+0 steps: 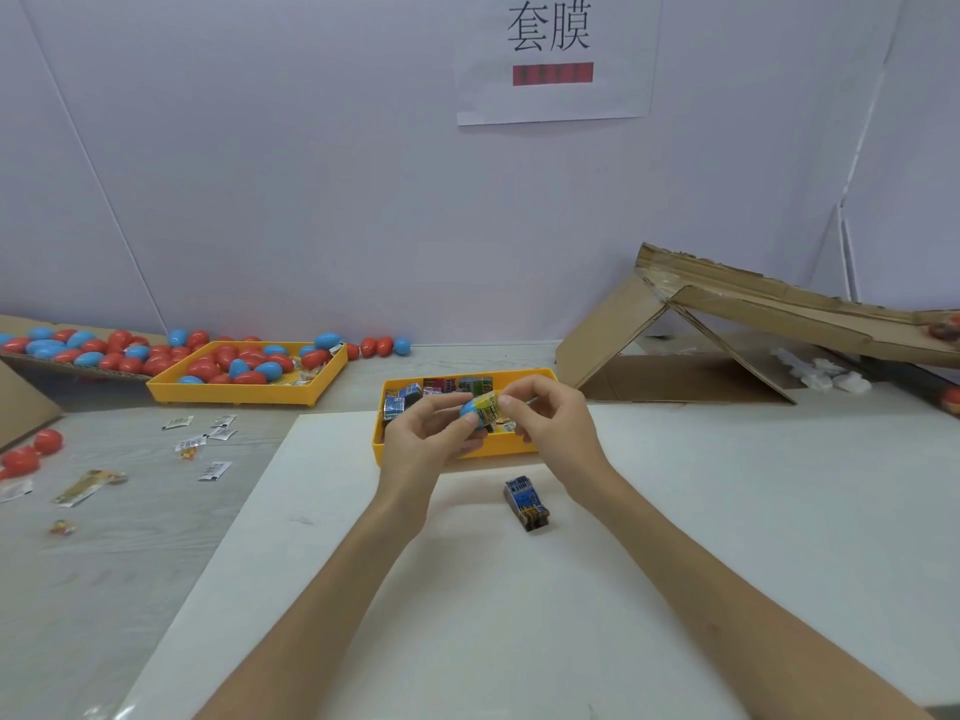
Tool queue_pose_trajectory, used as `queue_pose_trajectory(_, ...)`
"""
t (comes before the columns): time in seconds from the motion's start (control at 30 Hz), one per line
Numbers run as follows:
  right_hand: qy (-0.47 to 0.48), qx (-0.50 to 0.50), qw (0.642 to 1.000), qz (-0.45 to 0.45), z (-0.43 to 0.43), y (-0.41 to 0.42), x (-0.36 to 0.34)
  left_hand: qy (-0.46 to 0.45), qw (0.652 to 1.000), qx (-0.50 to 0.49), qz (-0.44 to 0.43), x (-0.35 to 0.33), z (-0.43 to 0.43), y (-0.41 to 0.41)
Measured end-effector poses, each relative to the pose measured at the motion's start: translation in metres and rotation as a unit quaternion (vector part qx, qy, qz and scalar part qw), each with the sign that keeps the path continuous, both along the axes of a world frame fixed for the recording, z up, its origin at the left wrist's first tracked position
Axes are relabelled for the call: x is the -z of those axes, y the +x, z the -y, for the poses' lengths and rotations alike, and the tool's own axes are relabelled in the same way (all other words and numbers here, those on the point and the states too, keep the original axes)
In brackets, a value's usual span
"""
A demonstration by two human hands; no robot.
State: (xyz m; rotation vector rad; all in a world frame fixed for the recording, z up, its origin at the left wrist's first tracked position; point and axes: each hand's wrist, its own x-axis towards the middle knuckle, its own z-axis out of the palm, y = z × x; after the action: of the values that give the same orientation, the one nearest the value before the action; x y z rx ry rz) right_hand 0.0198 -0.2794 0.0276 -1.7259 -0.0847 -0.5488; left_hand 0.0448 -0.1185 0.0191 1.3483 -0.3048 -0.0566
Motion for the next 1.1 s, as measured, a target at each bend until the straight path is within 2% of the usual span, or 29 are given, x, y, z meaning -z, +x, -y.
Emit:
queue_pose_trajectory(0.33,0.007,-0.016,1.000,0.009,-0.0011,-0.0004,-0.0005,0.000,1.000,-0.025,0.019,-0.0020,0.0008,-0.0014)
queue_pose_trajectory(0.5,-0.020,-0.009,1.000,0.006,-0.0004,0.0003,0.0006,0.018,0.999,-0.030,0.029,-0.0011,0.0012,-0.0008)
queue_pose_trajectory(0.87,0.053,-0.058,0.994,-0.070,-0.0017,0.0014,-0.0005,0.023,0.998,-0.039,0.040,-0.0025,0.0014,-0.0023)
queue_pose_trajectory(1.1,0.054,-0.059,0.994,-0.071,-0.0025,0.0007,0.0014,0.028,0.998,-0.043,0.045,-0.0011,0.0011,-0.0022)
